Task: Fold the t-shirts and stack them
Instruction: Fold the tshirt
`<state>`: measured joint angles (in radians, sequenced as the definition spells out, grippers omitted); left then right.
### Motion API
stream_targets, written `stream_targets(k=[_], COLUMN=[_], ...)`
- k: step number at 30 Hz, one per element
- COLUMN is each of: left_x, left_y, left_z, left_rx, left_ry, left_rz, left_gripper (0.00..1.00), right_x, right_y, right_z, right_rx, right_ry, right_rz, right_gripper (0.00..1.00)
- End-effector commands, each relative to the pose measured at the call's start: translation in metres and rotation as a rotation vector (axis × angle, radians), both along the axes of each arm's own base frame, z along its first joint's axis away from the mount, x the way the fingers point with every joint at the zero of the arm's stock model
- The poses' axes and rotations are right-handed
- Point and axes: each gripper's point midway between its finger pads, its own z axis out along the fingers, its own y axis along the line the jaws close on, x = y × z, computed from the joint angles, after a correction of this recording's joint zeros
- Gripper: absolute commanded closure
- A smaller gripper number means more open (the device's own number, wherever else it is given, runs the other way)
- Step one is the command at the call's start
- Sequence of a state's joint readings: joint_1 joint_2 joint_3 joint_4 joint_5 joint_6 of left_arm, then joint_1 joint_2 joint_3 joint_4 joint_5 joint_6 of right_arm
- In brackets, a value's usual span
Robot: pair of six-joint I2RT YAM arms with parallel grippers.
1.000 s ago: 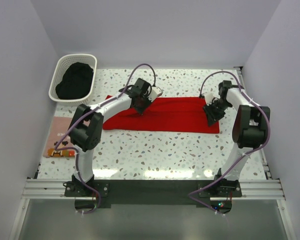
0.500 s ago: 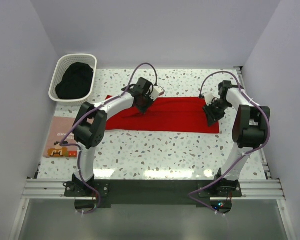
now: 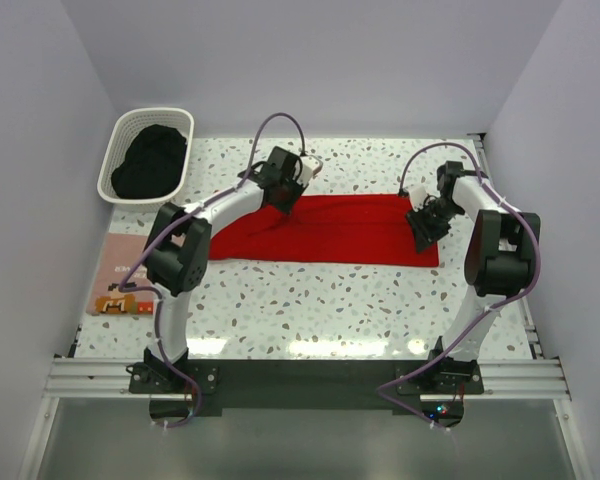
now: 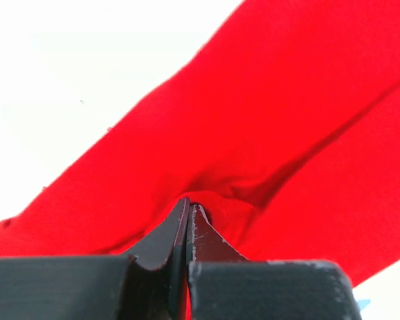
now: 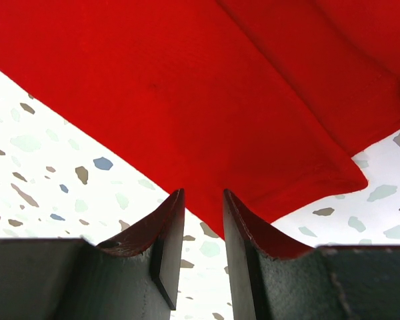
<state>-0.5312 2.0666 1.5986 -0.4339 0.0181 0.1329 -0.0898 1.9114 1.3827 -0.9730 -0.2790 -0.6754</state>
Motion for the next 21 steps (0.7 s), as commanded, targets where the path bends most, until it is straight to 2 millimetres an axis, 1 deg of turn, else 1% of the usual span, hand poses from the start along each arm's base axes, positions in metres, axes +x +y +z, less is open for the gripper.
stream_targets(k=[1,3,4,5,7,8,9,10,11,12,13,14,15,16,18,19,21], left_x=[0.030,0.032,0.033,0.034,0.034,0.035,0.034,0.032,0.026,0.025,0.017,0.014,0.009,0.000,-0.010,-0.018,-0.026], left_y=[-0.005,-0.006,-0.005,-0.004,0.000,0.006,0.010,0.017,0.018,0.026,0.034,0.040,0.043,0.048,0.053,0.055,0.056], left_z=[0.019,0.019,0.019,0.021,0.029,0.032,0.044,0.044,0.047,0.062,0.056,0.058,0.068,0.057,0.055,0.045,0.036], left_rx=[-0.058,-0.068,-0.070,-0.075,-0.089,-0.092,-0.104,-0.101,-0.114,-0.124,-0.107,-0.095,-0.093,-0.070,-0.051,-0.038,-0.028], left_ry=[-0.090,-0.094,-0.094,-0.097,-0.101,-0.105,-0.119,-0.115,-0.102,-0.125,-0.111,-0.117,-0.136,-0.116,-0.110,-0.081,-0.049], left_rz=[0.084,0.093,0.098,0.103,0.107,0.116,0.118,0.125,0.099,0.105,0.106,0.093,0.084,0.076,0.049,0.038,0.012], left_gripper=[0.93,0.87,0.82,0.80,0.71,0.69,0.68,0.65,0.64,0.63,0.60,0.58,0.57,0.55,0.55,0.55,0.55], right_x=[0.001,0.001,0.001,0.000,0.001,0.000,-0.001,-0.001,-0.001,0.000,-0.001,-0.001,-0.001,-0.001,-0.001,-0.001,-0.001], right_y=[0.001,0.002,0.002,0.002,0.002,0.002,0.001,0.001,0.000,0.001,0.001,0.000,0.001,0.001,0.002,0.002,0.002], right_z=[-0.001,0.000,0.000,-0.001,0.000,0.000,0.000,0.000,0.000,0.002,0.001,0.001,0.001,0.000,-0.001,-0.001,-0.001], right_rx=[0.004,0.006,0.006,0.008,0.008,0.006,0.005,0.004,0.001,0.001,0.001,0.001,0.002,0.004,0.006,0.006,0.006], right_ry=[-0.001,-0.001,-0.002,0.001,0.000,0.000,0.002,0.000,0.001,-0.006,-0.003,-0.005,-0.003,-0.002,0.003,0.002,0.004], right_rz=[0.007,0.005,0.007,0.007,0.007,0.007,0.010,0.011,0.009,0.014,0.014,0.012,0.014,0.014,0.011,0.011,0.010], right_gripper=[0.66,0.66,0.66,0.66,0.66,0.66,0.66,0.66,0.66,0.66,0.66,0.66,0.66,0.66,0.66,0.66,0.66])
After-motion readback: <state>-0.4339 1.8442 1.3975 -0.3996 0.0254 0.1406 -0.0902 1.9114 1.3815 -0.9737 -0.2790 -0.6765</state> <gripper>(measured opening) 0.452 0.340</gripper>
